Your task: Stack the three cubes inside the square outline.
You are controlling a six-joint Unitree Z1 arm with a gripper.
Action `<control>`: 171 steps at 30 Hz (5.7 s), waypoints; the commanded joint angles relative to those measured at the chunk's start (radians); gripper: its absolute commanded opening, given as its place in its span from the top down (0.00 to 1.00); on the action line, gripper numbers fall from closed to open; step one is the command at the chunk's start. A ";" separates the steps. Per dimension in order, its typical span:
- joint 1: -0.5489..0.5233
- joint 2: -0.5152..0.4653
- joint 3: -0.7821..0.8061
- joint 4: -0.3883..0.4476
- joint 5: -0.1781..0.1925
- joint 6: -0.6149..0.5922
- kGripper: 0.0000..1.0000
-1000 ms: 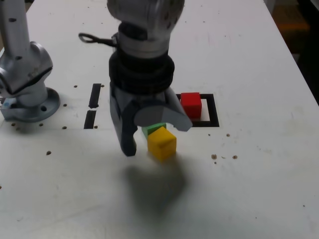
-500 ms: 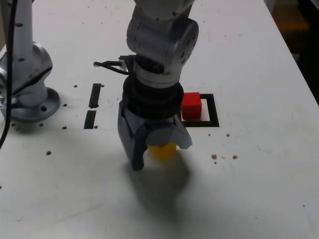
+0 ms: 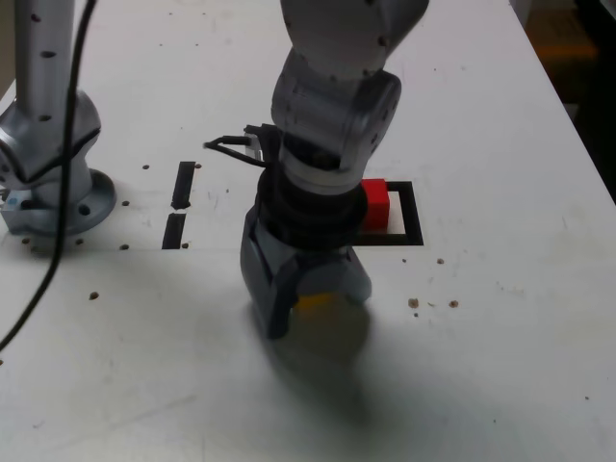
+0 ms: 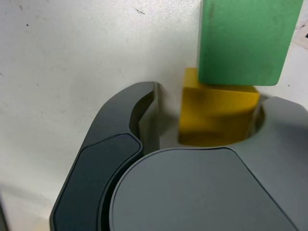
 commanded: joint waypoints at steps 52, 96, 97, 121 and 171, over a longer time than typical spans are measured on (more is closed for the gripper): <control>0.284 -0.076 -0.276 0.276 0.139 0.641 0.65; 0.284 -0.042 -0.165 0.118 0.176 0.601 0.44; 0.284 -0.041 -0.164 0.117 0.176 0.601 0.38; 0.254 -0.328 -0.053 0.295 0.105 0.540 0.06; 0.084 -0.102 0.154 -0.008 0.107 0.150 0.41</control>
